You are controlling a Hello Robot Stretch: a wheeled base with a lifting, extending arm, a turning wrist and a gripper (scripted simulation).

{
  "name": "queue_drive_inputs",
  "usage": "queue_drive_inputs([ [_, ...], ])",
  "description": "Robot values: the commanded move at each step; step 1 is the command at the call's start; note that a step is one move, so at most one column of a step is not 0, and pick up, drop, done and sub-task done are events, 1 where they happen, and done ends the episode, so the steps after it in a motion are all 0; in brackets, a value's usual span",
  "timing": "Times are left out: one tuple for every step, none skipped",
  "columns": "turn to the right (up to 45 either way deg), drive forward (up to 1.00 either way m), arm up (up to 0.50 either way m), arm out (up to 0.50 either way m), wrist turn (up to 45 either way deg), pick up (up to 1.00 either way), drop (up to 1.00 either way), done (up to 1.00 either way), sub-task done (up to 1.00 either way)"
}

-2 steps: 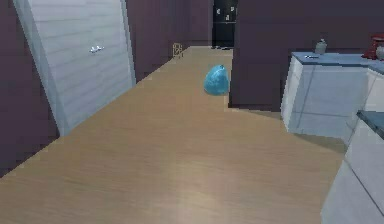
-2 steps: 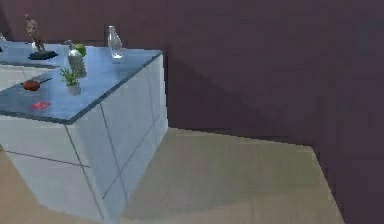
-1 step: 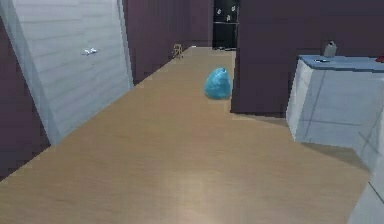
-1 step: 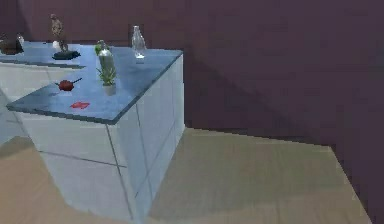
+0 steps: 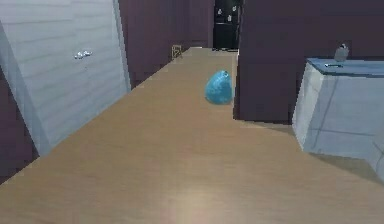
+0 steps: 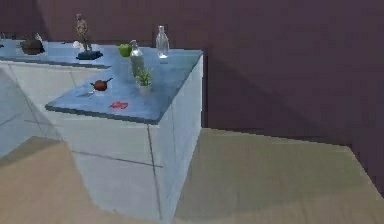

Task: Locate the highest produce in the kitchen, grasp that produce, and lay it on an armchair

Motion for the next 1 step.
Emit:
queue_drive_inputs([
  [21.0,0.0,0.0,0.0,0.0,0.0,0.0,0.0,0.0],
])
